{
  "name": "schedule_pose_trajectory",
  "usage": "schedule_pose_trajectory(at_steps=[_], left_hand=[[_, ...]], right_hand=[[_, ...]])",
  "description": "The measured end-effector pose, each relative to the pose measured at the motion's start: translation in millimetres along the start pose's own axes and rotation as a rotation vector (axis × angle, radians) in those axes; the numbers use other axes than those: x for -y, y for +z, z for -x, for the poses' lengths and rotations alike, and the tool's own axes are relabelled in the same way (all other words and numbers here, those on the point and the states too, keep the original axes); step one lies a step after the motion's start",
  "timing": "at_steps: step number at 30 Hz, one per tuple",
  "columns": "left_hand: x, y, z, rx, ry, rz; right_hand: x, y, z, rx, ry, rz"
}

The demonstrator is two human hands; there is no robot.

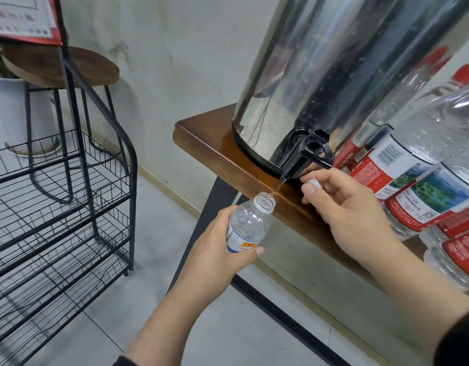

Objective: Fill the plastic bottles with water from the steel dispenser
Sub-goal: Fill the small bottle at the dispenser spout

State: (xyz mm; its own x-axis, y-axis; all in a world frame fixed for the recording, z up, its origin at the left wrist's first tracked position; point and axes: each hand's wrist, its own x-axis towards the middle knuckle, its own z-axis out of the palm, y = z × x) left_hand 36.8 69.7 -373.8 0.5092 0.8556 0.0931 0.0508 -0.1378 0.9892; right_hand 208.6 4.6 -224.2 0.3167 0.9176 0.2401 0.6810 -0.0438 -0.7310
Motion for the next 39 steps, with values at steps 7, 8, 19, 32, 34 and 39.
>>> schedule_pose_trajectory(at_steps=[7,8,19,32,34,39], left_hand=[[-0.6,-0.3,1.1,-0.003,0.007,0.005],[-0.9,-0.2,1.1,-0.003,0.008,0.005],[-0.8,0.4,2.0,-0.006,0.003,0.006],[-1.3,2.2,2.0,0.003,0.014,0.007],[-1.0,2.4,2.2,-0.004,0.015,0.0],[-1.0,2.7,1.9,-0.005,0.011,0.004]], right_hand=[[3.9,-0.2,1.2,0.0,-0.006,0.013],[4.1,-0.3,1.1,0.001,-0.008,0.014],[4.4,-0.8,3.9,0.017,-0.066,0.061],[35.3,-26.1,6.6,-0.255,-0.261,0.059],[50.0,-28.5,5.8,-0.268,-0.319,0.146],[76.3,-27.3,1.4,-0.211,-0.425,0.318]])
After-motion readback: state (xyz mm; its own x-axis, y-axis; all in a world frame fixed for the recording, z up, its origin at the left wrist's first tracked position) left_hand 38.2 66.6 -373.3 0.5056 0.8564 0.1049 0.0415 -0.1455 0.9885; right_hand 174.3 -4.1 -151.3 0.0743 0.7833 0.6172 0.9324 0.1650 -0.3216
